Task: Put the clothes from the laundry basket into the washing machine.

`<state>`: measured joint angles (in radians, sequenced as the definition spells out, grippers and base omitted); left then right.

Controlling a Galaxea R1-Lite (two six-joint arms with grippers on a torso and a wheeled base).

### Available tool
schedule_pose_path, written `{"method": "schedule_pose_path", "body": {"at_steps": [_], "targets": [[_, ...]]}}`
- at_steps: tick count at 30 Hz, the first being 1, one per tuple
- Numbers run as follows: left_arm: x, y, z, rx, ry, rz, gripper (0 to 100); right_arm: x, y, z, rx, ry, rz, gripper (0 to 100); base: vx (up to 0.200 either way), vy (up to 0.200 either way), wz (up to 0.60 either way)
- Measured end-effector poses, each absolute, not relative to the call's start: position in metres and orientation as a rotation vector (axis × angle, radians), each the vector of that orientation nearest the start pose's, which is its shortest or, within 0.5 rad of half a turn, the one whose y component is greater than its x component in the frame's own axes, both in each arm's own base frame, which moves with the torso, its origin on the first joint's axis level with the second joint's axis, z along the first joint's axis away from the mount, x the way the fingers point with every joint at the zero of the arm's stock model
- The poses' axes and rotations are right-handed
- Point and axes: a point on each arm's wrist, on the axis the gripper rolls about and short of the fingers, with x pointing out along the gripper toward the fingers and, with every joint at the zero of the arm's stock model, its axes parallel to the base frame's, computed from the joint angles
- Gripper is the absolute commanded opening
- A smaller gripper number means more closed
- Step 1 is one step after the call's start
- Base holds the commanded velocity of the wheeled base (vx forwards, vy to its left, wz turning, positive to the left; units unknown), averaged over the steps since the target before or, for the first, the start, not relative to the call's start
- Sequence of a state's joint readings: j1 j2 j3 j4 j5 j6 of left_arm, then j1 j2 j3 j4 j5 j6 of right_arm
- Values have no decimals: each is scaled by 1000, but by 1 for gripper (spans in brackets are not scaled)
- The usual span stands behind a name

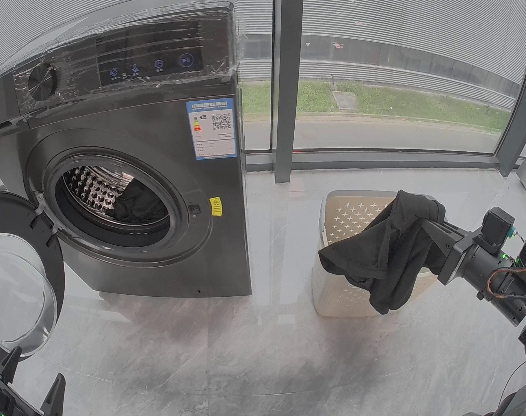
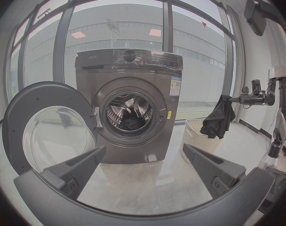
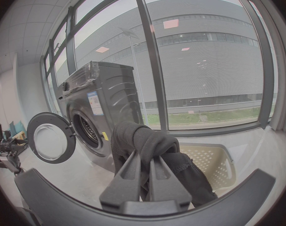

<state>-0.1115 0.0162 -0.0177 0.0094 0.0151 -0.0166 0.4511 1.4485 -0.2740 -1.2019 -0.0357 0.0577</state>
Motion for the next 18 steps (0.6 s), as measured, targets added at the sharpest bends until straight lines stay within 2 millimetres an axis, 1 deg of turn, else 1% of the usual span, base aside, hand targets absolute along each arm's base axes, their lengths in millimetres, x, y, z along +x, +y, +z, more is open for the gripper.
{"method": "schedule_pose_path", "body": {"at_steps": [4, 18], "targets": [[-23, 3, 80, -19, 9, -96, 100, 180, 89, 169, 65, -16, 430, 0, 0, 0, 0], [-23, 3, 80, -17, 10, -95, 100, 179, 92, 170, 67, -19, 449, 0, -200, 0, 0]]}}
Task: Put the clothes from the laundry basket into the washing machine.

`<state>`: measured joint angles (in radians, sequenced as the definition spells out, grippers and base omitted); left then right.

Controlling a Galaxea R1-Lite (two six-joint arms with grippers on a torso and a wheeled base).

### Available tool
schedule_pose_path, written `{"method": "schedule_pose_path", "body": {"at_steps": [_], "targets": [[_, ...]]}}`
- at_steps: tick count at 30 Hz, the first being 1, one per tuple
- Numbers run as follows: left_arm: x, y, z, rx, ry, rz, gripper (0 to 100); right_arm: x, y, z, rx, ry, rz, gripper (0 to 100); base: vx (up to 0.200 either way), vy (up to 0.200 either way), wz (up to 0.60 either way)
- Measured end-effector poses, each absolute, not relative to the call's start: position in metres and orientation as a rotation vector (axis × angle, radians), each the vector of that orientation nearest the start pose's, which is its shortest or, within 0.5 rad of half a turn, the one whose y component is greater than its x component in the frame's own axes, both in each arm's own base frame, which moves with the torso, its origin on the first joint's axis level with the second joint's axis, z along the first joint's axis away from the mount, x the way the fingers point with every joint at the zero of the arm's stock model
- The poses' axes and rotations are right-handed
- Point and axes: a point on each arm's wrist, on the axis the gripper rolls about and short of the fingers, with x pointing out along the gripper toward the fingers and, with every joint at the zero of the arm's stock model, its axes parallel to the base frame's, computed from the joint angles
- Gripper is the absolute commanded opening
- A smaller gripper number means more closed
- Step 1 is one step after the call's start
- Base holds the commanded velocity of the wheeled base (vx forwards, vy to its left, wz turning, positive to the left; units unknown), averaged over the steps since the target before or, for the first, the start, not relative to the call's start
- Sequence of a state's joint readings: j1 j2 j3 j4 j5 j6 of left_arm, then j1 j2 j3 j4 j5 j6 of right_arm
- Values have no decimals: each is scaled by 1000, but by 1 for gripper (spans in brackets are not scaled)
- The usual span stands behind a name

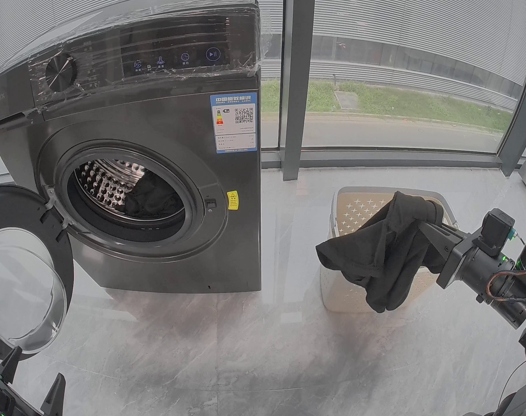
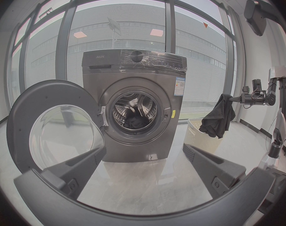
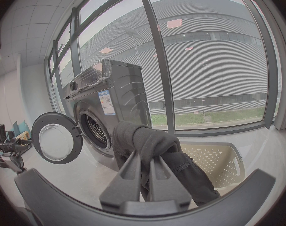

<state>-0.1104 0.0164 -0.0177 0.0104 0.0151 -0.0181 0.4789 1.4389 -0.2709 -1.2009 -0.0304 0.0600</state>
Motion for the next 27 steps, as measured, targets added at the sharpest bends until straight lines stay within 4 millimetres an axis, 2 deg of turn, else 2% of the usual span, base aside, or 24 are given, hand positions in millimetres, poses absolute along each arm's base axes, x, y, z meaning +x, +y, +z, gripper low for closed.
{"method": "schedule_pose_path", "body": {"at_steps": [10, 27], "targets": [[-23, 3, 80, -30, 10, -93, 100, 174, 94, 163, 59, 12, 469, 0, 0, 0, 0], [-23, 3, 80, -27, 11, -94, 100, 173, 96, 161, 57, 20, 481, 0, 0, 200, 0]]}}
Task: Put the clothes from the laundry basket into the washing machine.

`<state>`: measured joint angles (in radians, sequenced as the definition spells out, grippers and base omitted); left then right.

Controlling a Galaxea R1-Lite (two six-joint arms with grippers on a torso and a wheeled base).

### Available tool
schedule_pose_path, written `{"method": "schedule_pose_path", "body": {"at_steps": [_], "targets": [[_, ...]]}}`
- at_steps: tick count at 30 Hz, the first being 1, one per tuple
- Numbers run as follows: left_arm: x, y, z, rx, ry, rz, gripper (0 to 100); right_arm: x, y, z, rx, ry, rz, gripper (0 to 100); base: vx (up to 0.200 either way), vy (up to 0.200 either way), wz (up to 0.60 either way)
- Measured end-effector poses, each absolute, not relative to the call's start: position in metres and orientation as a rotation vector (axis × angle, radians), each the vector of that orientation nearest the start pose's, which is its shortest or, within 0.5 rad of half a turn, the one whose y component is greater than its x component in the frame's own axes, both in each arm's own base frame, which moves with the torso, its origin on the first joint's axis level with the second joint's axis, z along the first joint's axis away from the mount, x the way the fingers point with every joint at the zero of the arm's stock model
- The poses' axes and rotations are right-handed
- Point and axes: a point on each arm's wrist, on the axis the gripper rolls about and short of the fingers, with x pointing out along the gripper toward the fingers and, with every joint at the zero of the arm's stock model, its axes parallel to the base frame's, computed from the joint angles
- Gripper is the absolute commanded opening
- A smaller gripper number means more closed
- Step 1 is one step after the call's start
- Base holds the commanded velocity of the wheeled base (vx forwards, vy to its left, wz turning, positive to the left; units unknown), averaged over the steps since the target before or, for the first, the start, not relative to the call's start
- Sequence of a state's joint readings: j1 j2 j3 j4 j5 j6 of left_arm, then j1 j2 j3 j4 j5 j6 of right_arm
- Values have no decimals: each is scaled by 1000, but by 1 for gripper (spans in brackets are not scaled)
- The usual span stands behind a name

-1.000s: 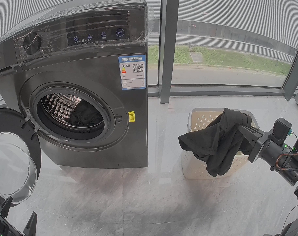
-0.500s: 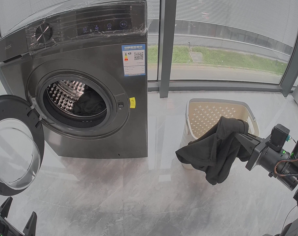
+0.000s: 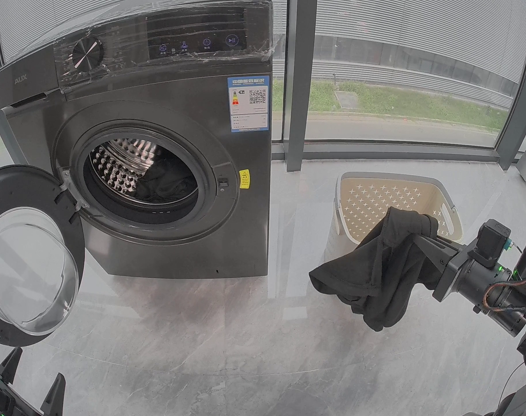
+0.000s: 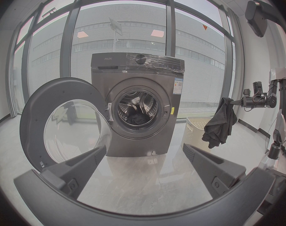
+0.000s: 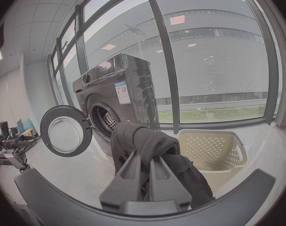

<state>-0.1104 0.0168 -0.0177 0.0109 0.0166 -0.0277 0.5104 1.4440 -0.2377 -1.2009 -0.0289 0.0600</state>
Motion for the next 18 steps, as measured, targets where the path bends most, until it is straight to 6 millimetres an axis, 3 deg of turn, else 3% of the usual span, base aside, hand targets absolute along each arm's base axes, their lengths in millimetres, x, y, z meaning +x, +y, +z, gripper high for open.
{"method": "schedule_pose_path", "body": {"at_steps": [3, 10, 18], "targets": [[-23, 3, 80, -27, 11, -94, 100, 173, 96, 161, 57, 19, 481, 0, 0, 200, 0], [-23, 3, 80, -25, 12, -94, 100, 173, 97, 161, 57, 18, 484, 0, 0, 0, 0], [-23, 3, 80, -28, 11, -94, 100, 173, 99, 159, 56, 28, 493, 0, -200, 0, 0]]}}
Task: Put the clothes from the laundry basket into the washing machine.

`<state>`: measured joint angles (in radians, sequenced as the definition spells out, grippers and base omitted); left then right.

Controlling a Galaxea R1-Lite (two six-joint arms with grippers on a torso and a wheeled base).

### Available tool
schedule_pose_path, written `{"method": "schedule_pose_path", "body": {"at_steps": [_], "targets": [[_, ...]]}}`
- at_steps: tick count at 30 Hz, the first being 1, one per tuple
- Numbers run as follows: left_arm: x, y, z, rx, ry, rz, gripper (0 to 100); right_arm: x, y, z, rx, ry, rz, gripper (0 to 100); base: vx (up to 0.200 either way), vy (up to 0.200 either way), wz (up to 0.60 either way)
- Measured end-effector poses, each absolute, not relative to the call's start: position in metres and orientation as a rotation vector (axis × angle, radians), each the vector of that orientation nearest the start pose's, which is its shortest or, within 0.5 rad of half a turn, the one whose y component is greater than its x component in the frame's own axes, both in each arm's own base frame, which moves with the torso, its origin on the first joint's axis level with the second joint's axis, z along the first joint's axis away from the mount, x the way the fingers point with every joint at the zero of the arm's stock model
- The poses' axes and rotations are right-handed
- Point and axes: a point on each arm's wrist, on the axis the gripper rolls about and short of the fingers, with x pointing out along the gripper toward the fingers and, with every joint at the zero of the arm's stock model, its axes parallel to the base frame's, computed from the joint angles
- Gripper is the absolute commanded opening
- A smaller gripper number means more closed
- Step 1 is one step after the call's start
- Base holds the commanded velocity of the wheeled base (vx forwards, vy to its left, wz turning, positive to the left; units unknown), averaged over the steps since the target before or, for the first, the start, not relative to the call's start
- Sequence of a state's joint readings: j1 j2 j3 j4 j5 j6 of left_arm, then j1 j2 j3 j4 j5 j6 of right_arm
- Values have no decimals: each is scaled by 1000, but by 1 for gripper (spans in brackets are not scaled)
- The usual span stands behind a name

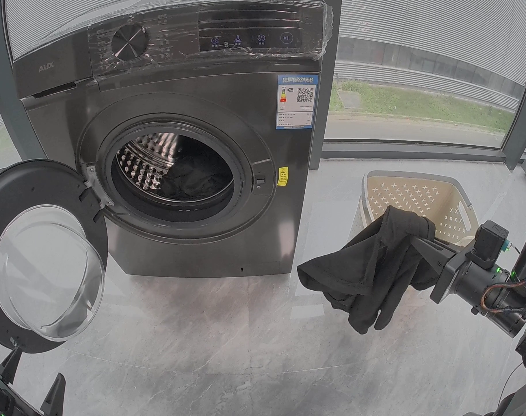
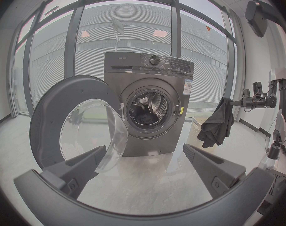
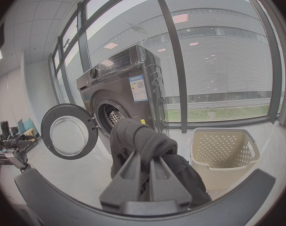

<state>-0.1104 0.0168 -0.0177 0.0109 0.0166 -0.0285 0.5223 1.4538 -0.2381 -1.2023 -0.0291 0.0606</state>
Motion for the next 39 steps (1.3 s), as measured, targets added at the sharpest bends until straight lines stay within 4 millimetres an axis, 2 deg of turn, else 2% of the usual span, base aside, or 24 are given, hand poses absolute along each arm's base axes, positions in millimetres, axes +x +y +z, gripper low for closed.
{"method": "schedule_pose_path", "body": {"at_steps": [4, 13, 28, 37, 39], "targets": [[-23, 3, 80, -28, 11, -93, 100, 173, 99, 158, 55, 31, 493, 0, -200, 0, 0], [-23, 3, 80, -28, 11, -93, 100, 176, 100, 155, 52, 50, 491, 0, 0, 0, 0], [-23, 3, 80, -26, 11, -93, 100, 177, 104, 152, 47, 65, 500, 0, 0, 200, 0], [-23, 3, 80, -13, 6, -91, 100, 174, 114, 154, 48, 57, 548, 0, 0, 200, 0], [-23, 3, 80, -12, 5, -88, 100, 174, 117, 154, 49, 55, 561, 0, 0, 0, 0]]}}
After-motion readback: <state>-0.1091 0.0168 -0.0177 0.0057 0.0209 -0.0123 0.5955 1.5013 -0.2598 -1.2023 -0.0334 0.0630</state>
